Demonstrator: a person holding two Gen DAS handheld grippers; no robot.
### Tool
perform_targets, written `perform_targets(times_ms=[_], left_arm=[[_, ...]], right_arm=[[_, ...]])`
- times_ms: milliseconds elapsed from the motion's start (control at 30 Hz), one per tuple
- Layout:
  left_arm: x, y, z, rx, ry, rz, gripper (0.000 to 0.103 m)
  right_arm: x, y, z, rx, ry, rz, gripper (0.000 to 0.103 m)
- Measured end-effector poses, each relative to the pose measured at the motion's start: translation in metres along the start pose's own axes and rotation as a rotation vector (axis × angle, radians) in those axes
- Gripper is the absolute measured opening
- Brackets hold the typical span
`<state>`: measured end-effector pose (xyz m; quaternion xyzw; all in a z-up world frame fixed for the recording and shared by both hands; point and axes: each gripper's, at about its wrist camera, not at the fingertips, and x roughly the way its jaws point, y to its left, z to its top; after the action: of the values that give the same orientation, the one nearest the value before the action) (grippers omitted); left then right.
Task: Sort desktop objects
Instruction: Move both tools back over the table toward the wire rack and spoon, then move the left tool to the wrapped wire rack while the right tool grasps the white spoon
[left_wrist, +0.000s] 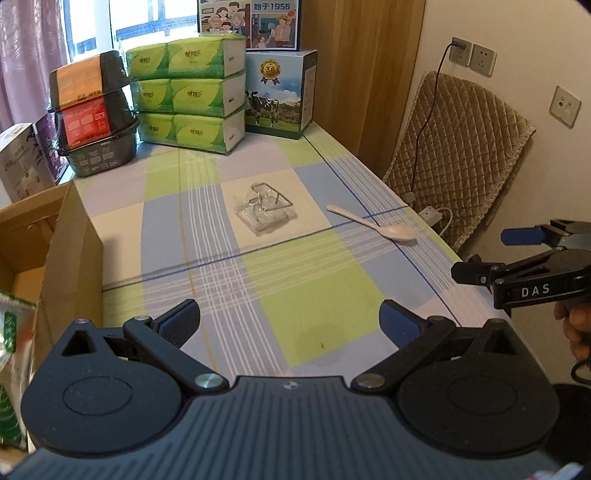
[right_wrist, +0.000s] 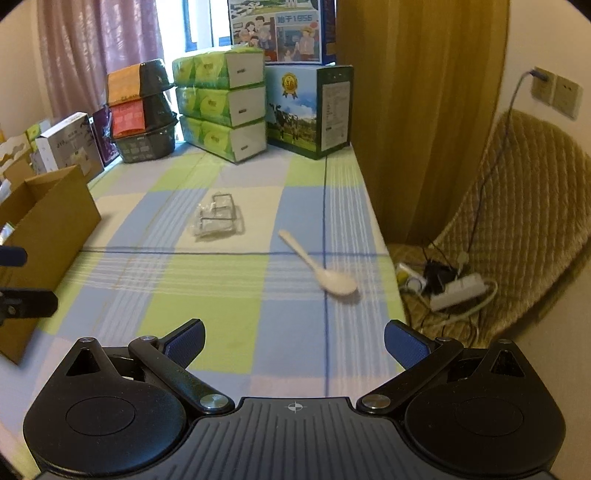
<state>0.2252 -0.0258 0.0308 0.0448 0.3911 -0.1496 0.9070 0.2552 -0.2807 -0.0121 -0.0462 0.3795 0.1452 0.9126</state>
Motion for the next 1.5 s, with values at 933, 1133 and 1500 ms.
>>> perform_targets(times_ms=[933,1133,1500], left_arm=[[0.144,0.023,0.019,-0.03,0.027,-0.005,0.101],[0.149,0.022,0.022,-0.026,0.025,-0.01,0.101],[0.154,0.03,0.033,-0.037,0.01,-0.003,0.101]], right_arm=[[0.159,-0.067,0.004,-0.251,-0.017,0.157,0.047],[0.156,-0.056,0.002,-0.229,-0.025,0.145,0.007],[0.161,-0.038,0.023,-0.045,-0.06,0.128,0.005]])
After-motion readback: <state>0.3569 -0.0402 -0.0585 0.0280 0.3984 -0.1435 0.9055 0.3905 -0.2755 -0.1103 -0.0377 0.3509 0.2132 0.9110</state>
